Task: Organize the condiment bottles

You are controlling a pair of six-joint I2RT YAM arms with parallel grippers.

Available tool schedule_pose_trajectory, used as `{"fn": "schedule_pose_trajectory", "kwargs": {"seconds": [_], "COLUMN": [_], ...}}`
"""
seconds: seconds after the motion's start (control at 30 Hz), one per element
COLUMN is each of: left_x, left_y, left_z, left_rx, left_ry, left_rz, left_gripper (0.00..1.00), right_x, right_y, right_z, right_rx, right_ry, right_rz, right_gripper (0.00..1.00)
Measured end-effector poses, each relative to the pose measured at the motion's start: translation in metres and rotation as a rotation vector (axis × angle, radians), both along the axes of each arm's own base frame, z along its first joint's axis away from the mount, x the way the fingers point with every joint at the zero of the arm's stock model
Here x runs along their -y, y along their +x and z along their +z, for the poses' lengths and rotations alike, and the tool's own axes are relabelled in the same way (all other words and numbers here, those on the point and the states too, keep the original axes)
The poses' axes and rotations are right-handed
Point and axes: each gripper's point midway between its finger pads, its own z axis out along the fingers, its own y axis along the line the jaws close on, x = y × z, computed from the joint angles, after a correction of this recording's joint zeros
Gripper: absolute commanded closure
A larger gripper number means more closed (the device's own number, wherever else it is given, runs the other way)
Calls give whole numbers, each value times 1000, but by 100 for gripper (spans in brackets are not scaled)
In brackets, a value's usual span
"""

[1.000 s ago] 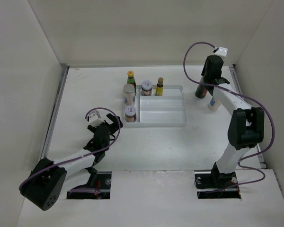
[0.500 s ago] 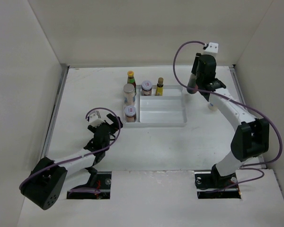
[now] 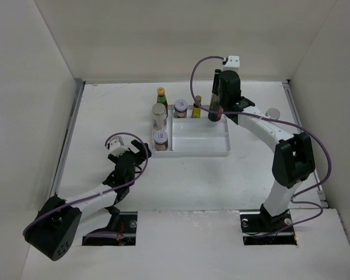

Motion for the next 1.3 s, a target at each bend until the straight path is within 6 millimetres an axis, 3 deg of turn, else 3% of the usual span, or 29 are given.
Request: {"fn": "schedule_pose_trajectory", "kwargs": {"seconds": [0.8, 1.13, 1.23, 1.3], "left_x": [1, 1, 1, 1], "left_y": [0, 0, 0, 0], "left_z": [-1, -3, -3, -3], "left_rx": [-4, -10, -10, -10], "left_ry": [-1, 1, 1, 1], "left_rz": [-7, -7, -7, -7], "left_gripper": [0, 0, 0, 0], "right_x": [-4, 14, 14, 15], "right_y": [14, 24, 23, 24], "right_z": [1, -26, -31, -32], "right_rx": [58, -6, 2, 25], "right_ry": [43, 27, 32, 43], "right_rz": [-15, -58, -62, -67], "right_gripper": [65, 64, 58, 47]}}
